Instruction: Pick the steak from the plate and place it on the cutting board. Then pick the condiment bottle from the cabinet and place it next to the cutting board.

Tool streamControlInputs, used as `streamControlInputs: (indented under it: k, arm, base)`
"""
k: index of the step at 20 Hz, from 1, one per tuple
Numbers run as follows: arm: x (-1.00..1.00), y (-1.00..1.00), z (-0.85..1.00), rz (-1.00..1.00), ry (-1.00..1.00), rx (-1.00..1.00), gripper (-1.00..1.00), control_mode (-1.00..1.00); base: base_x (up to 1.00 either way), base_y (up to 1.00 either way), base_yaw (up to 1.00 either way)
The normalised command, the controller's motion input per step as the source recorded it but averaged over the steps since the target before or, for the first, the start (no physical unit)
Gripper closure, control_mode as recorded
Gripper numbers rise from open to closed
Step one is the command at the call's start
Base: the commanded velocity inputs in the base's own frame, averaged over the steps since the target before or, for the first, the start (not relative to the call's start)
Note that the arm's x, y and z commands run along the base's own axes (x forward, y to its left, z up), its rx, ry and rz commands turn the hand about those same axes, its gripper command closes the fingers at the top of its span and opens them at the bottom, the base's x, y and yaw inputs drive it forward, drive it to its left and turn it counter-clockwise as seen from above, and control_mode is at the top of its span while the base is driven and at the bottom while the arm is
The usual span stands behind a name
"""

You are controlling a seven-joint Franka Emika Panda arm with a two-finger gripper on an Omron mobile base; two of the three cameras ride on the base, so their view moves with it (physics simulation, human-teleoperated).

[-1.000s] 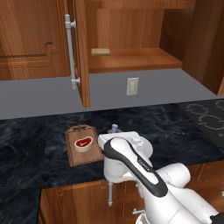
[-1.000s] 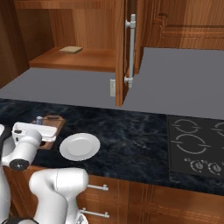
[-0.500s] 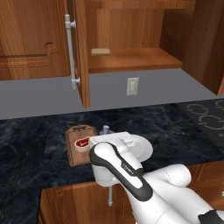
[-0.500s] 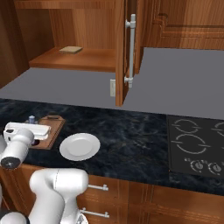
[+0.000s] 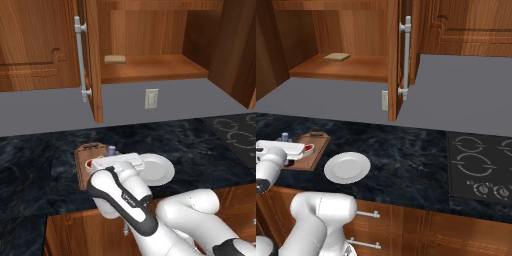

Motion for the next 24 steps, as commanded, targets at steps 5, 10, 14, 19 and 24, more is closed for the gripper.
streamControlInputs:
  k: [5,10,14,19,24]
  arm:
    - [0.00,0.25,-0.06,0.00,0.00,0.00,1.00,-1.00]
    - [0.00,0.24,-0.03,0.00,0.00,0.00,1.00,-1.00]
    - [0.00,0.22,-0.02,0.00,0.00,0.00,1.00,-1.00]
    - [0.00,0.23,-0.03,0.00,0.00,0.00,1.00,-1.00]
    - [0.00,0.24,-0.05,0.00,0.00,0.00,1.00,-1.00]
  base:
    - [0.00,0.00,0.00]
    - [0.00,0.00,0.00]
    - [0.00,0.00,0.00]
    - [0.00,0.00,0.00]
    - [0.00,0.00,0.00]
